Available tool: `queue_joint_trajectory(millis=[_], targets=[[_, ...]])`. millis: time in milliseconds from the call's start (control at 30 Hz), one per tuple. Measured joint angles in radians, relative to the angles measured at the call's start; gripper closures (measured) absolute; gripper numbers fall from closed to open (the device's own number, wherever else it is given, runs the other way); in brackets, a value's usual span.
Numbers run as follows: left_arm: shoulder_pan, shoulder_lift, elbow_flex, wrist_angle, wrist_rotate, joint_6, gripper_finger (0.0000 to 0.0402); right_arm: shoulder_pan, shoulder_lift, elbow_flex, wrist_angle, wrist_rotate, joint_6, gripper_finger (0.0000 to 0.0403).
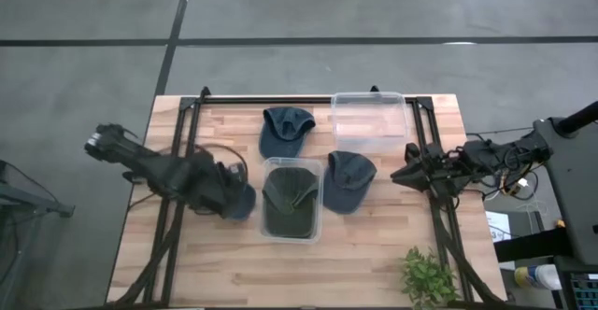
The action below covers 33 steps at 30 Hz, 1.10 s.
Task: Pick & Place hat
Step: Put the bottom left blue cap into the top transparent bin
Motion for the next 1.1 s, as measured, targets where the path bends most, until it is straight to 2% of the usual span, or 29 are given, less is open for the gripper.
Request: queue_joint_trajectory(millis=[133,367,533,767,867,1100], targets=[[-0.015,0.027,-0.113,0.041,0.149,-0.055,0.031,0.0,-0.041,0.0,-0.001,-0.03,0.0,0.0339],[-0.015,0.06,-0.296,0.289,0.238,-0.063,0.031,0.0,-0.104,0.0,-0.001,-0.03,-0.002,0.0339],[-0.016,0.087,-0.375,0.391,0.296,-0.065,0.031,0.0,-0.129,0.0,-0.006,-0.031,-0.002,0.0339],[-0.016,0.098,-0.39,0.377,0.333,-0.068,0.031,0.0,-0.131,0.0,-0.007,-0.033,0.0,0.0339],[-0.016,0.097,-0.391,0.303,0.366,-0.068,0.031,0.0,-0.131,0.0,-0.014,-0.033,0.0,0.0339],[-0.014,0.05,-0.389,0.137,0.363,-0.062,0.031,0.0,-0.13,0.0,-0.014,-0.032,0.0,0.0339]])
